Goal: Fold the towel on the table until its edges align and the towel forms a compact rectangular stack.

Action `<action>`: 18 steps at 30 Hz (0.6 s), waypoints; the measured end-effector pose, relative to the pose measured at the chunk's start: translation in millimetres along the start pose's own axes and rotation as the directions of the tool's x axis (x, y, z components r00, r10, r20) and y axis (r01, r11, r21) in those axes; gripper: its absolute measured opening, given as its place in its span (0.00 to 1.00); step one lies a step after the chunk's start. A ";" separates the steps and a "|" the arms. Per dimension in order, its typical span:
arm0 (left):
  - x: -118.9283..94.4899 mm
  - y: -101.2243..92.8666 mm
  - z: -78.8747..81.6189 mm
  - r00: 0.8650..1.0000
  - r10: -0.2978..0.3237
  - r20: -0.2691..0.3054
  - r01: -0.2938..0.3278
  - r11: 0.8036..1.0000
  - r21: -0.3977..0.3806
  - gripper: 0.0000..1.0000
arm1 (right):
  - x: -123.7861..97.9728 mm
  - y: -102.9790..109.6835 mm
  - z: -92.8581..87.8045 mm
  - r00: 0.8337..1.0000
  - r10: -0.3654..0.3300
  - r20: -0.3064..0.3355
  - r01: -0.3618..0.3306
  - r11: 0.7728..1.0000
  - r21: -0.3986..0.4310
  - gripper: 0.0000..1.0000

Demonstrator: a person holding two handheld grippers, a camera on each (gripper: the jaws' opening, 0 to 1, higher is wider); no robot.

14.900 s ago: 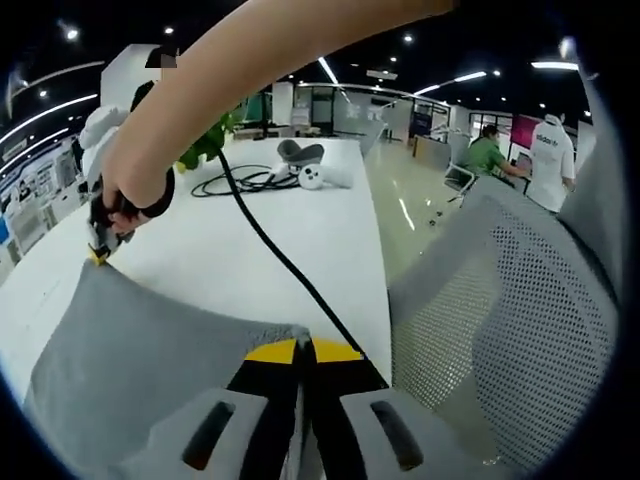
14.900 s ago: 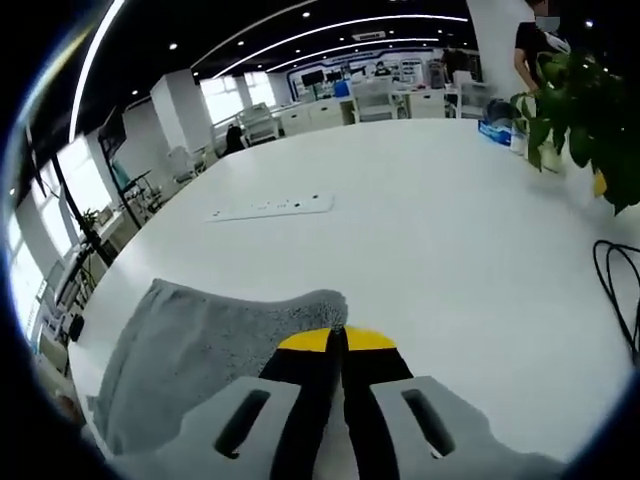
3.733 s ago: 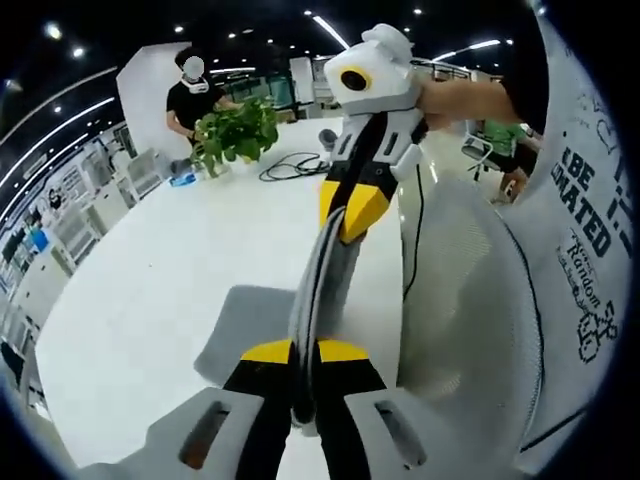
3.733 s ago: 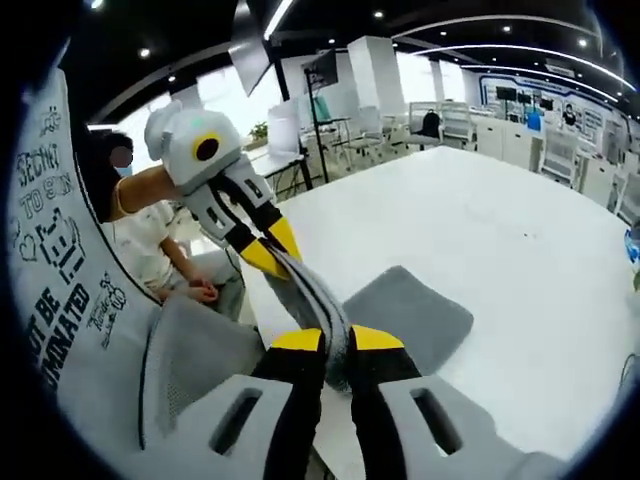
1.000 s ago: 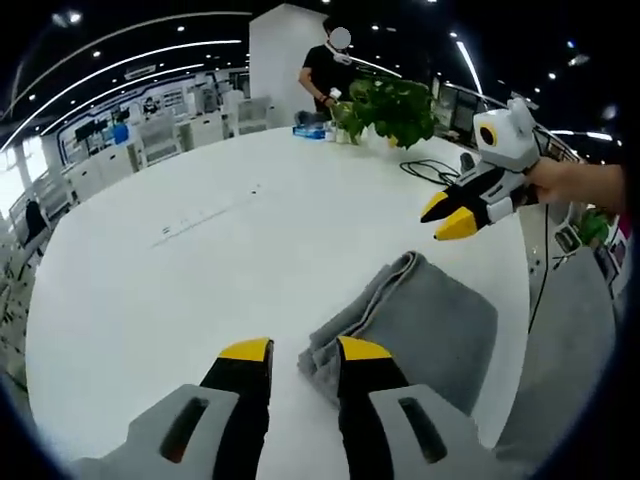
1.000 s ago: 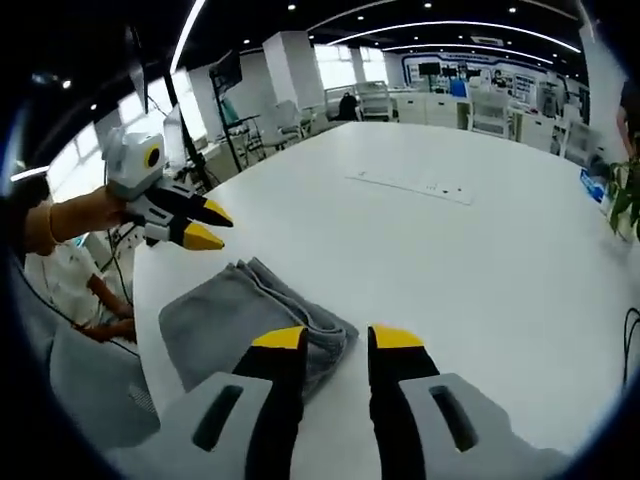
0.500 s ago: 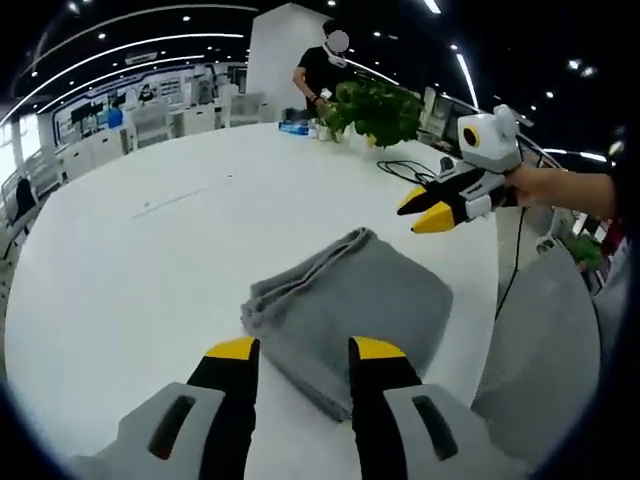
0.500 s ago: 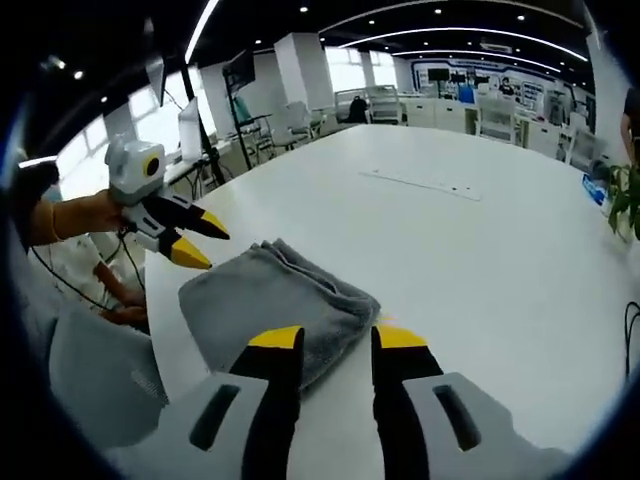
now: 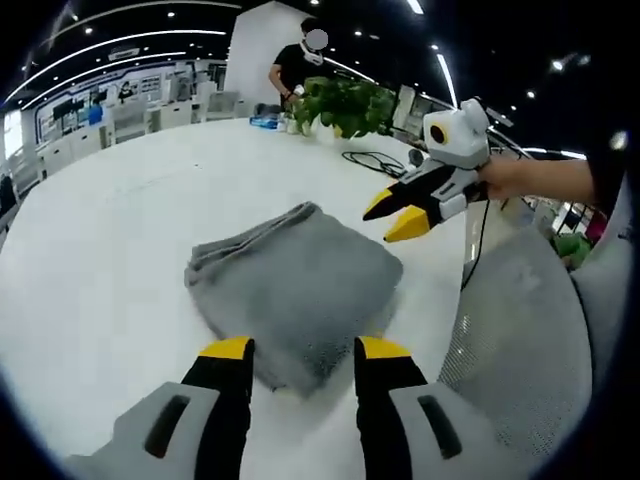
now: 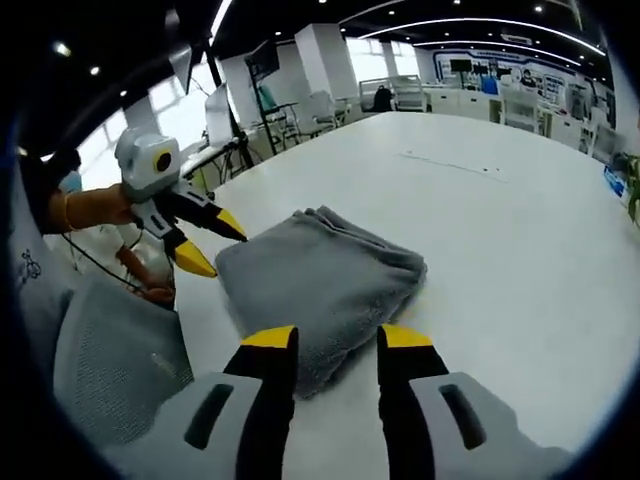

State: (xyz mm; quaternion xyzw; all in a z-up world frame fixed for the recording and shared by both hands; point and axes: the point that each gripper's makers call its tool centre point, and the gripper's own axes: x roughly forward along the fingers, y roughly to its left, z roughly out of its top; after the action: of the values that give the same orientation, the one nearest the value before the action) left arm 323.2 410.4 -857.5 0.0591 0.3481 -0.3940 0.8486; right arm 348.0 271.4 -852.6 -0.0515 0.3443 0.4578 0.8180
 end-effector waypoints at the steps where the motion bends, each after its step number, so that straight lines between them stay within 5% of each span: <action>1: 1.4 1.1 -2.2 1.000 0.005 0.000 -0.005 1.000 0.001 0.43 | 0.3 2.5 -1.6 1.000 0.004 -0.003 -0.004 1.000 -0.003 0.32; 18: 19.5 -2.8 -24.3 0.992 0.073 -0.100 -0.047 0.970 0.240 0.46 | 13.7 22.6 -21.6 0.998 0.018 -0.065 -0.025 0.994 -0.109 0.41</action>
State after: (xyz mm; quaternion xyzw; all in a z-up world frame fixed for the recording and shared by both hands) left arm 316.8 405.3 -887.6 0.1915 0.3419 -0.4031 0.8270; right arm 323.8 285.5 -872.1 -0.1075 0.3450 0.4829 0.7976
